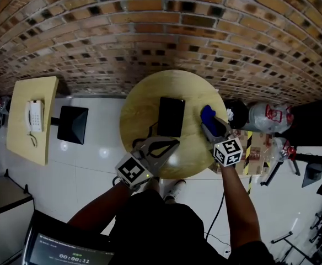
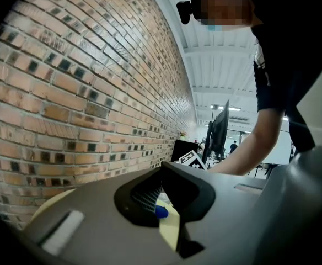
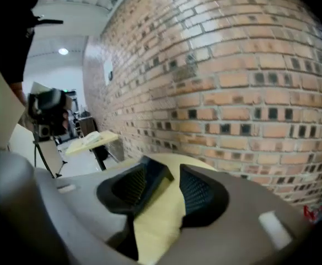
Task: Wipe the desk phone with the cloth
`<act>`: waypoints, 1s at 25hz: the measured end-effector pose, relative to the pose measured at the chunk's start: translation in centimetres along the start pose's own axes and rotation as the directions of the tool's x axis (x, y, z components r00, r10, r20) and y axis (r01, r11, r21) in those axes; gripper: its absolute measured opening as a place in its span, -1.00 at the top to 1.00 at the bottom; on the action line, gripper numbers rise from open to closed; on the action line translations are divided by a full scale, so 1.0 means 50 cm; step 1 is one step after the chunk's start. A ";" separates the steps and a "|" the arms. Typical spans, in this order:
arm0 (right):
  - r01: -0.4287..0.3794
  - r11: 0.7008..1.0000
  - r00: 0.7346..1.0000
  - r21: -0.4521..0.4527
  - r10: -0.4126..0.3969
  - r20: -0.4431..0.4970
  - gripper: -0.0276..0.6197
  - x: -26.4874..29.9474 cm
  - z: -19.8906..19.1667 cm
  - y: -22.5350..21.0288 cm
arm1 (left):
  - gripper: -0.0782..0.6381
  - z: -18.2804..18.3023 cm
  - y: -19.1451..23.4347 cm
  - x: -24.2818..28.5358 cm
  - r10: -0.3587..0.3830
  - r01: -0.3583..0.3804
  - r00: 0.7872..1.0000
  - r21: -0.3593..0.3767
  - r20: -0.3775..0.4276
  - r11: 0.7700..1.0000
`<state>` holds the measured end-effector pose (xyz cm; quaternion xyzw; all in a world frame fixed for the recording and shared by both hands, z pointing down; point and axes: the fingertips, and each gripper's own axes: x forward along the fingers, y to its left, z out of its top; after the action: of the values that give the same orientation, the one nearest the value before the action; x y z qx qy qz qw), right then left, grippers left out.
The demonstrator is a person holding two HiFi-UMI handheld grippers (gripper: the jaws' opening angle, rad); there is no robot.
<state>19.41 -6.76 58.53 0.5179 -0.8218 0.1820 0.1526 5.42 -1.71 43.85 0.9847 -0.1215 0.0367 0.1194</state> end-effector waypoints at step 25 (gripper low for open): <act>-0.332 0.915 0.869 -0.230 0.391 0.304 0.91 -0.398 0.262 0.466 | 0.78 0.124 -0.291 -0.129 0.079 -0.096 0.991 0.155 0.111 0.983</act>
<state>5.76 12.32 34.89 0.3632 -0.9306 0.0435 0.0137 3.07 11.99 33.91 0.9853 -0.1676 0.0000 0.0318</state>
